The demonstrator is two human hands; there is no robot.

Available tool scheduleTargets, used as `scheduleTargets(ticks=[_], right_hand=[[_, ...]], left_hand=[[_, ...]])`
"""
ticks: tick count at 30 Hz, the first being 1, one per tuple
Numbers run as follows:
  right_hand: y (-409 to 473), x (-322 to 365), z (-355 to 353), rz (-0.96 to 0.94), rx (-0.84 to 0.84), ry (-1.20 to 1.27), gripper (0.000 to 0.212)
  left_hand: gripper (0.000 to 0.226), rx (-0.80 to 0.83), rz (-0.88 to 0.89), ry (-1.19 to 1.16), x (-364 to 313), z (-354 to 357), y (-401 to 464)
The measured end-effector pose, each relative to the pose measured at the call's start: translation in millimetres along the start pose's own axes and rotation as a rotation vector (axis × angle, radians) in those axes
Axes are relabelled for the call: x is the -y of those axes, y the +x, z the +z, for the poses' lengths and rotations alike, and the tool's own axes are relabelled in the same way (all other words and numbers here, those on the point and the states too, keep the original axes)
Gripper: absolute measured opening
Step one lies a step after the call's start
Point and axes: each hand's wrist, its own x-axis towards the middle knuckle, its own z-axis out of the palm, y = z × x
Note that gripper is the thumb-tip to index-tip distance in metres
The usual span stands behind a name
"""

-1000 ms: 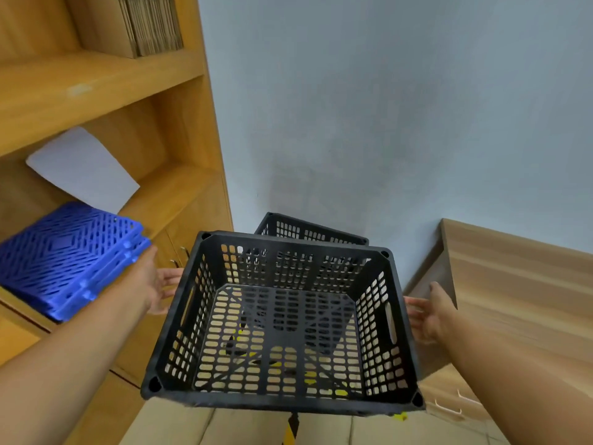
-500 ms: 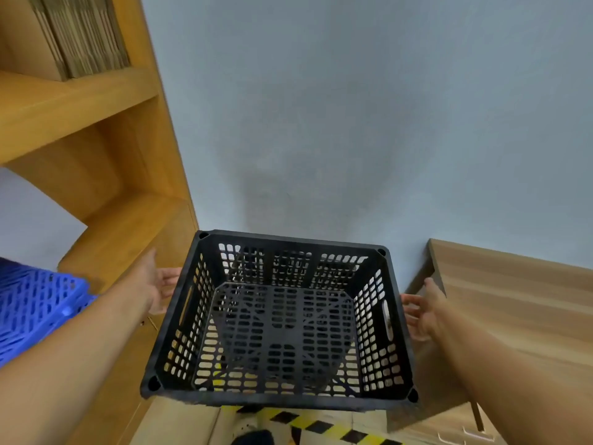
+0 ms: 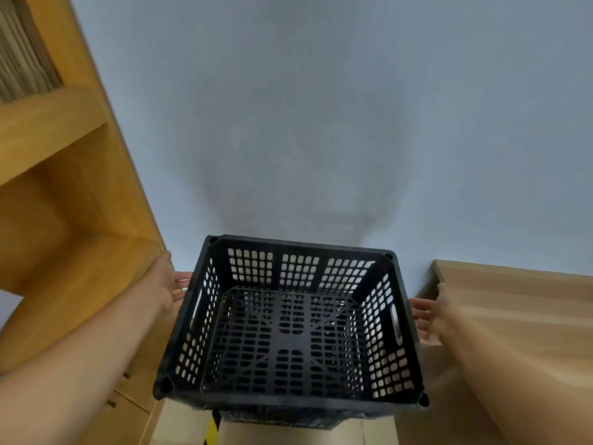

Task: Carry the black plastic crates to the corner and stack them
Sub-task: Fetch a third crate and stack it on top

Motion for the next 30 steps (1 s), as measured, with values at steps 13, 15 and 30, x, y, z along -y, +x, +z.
scheduleTargets(ticks=[13,15,30], right_hand=[[46.3,33.7,47.0,-0.028,-0.11,0.034,0.071],[50.6,35.7,50.2,-0.038,-0.116,0.052,0.069],[60.0,15.8,36.4,-0.221,-0.129,-0.141,0.041]], left_hand=[[0.074,0.015,-0.115,0.093,-51.2,22.0,80.8],[0.074,0.017,-0.117,0.104,-53.3,25.3,88.0],[0.039,0.05,0.208,0.367,-24.5,30.0,100.0]])
